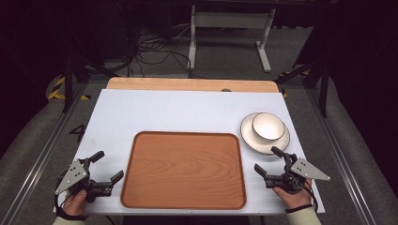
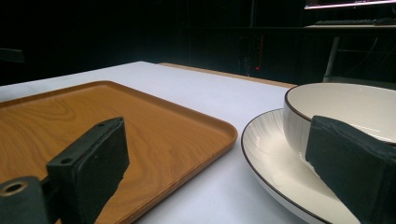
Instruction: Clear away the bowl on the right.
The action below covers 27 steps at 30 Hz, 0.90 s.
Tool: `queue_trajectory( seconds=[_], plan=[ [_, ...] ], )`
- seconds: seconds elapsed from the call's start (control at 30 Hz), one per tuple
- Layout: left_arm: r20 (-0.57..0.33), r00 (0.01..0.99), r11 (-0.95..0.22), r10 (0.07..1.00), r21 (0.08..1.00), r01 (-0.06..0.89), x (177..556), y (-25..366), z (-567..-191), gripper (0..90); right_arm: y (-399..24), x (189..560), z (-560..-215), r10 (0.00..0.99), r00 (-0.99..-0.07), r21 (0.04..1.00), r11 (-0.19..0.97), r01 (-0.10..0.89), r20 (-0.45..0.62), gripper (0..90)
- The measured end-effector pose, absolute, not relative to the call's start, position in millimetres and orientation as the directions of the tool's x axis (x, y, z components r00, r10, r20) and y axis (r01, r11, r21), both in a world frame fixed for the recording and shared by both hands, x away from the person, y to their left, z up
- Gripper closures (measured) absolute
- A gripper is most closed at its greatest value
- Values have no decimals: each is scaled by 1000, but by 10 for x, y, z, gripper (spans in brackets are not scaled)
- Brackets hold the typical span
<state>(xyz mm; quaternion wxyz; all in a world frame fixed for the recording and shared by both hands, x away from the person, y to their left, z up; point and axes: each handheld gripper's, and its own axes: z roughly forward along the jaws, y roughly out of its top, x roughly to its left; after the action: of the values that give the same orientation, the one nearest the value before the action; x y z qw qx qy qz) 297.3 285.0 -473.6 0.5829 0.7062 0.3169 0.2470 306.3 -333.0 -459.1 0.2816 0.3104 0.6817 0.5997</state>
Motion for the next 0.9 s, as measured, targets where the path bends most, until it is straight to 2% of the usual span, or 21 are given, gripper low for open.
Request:
queue_trajectory(
  seconds=[0.3,0.4,0.53,0.9],
  plan=[
    [-25,675,-116,738,980,163,2975,2843,-4737,3,-3318,3073,-4586,764,-645,990,98,97,-12,100],
    [-23,675,-118,737,980,162,2976,2843,-4736,3,-3309,3071,-4583,765,-643,990,105,99,-17,136],
    [-22,674,-117,738,980,160,2977,2839,-4737,3,-3288,3059,-4566,768,-639,986,128,103,-33,256],
    [-22,675,-122,738,979,166,2979,2835,-4735,3,-3292,3101,-4311,776,-631,985,111,133,-2,252]
  ],
)
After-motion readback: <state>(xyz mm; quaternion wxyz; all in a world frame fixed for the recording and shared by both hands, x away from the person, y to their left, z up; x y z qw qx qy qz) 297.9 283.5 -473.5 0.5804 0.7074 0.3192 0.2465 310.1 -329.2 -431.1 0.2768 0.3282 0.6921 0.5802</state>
